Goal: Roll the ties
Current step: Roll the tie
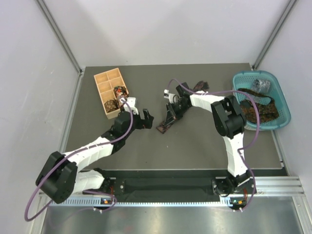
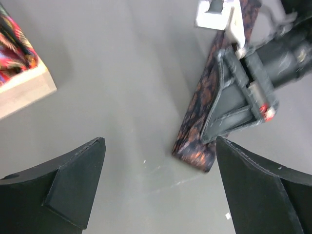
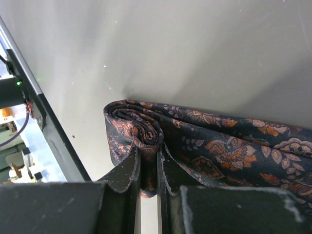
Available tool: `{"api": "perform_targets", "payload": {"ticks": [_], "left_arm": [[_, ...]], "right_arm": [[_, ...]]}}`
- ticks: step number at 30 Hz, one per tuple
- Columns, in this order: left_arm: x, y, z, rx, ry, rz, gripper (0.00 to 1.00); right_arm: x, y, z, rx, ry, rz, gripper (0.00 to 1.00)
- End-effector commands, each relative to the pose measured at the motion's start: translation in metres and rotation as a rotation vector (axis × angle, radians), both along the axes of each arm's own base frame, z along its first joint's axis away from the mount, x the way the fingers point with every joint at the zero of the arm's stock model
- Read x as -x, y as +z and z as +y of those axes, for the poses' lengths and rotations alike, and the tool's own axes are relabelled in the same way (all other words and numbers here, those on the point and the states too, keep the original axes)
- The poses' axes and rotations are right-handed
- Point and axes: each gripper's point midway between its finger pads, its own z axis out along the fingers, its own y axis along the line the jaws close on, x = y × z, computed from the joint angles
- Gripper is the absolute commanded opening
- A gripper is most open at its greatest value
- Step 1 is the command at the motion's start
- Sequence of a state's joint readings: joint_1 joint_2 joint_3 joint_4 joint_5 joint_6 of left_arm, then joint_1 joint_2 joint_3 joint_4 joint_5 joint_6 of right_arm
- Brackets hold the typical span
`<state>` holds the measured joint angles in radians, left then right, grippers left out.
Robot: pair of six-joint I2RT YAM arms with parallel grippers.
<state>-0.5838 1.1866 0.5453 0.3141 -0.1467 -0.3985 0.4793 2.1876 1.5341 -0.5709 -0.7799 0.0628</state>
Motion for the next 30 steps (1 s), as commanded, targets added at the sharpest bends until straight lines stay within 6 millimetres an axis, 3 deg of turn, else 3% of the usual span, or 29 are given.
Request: {"api": "perform_targets", "payload": {"ticks": [1, 6, 7, 9, 10, 11, 14, 18, 28, 30], "left_arm": [[-0.001, 0.009, -0.019, 0.047, -0.108, -0.118, 0.99], [0.003, 0.0, -0.051, -0.025, -0.314, -0.074, 0.95], [0.003, -0.011, -0.056, -0.054, -0.34, -0.053, 0.91], [-0.003, -0.013, -0.061, -0.07, -0.335, -0.042, 0.91], [-0.002, -0.02, -0.065, -0.084, -0.359, -0.027, 0.92], [0.001, -0.017, -0.072, -0.078, -0.396, -0.033, 0.98], [0.006, -0.009, -0.087, -0.098, -0.475, -0.066, 0.99], [-0.003, -0.018, -0.089, -0.153, -0.457, -0.053, 0.99], [-0.006, -0.068, -0.097, -0.303, -0.487, -0.012, 0.92], [-0.008, -0.069, -0.1, -0.31, -0.497, -0.016, 0.92]], "right_arm": [[-0.017, -0.013, -0.008, 0.074, -0.019, -0.072, 0.0], [-0.016, -0.01, -0.008, 0.067, -0.024, -0.08, 0.01], [-0.014, -0.011, -0.009, 0.068, -0.024, -0.077, 0.01], [-0.014, -0.011, -0.008, 0.064, -0.023, -0.078, 0.01], [-0.014, -0.012, -0.008, 0.062, -0.021, -0.074, 0.01], [-0.014, -0.012, -0.007, 0.057, -0.02, -0.069, 0.01], [-0.014, -0.017, -0.005, 0.056, -0.019, -0.048, 0.01], [-0.015, -0.02, -0.005, 0.059, -0.022, -0.044, 0.01], [-0.014, -0.021, -0.004, 0.051, -0.031, -0.038, 0.02], [-0.015, -0.019, -0.004, 0.047, -0.033, -0.042, 0.02]]}}
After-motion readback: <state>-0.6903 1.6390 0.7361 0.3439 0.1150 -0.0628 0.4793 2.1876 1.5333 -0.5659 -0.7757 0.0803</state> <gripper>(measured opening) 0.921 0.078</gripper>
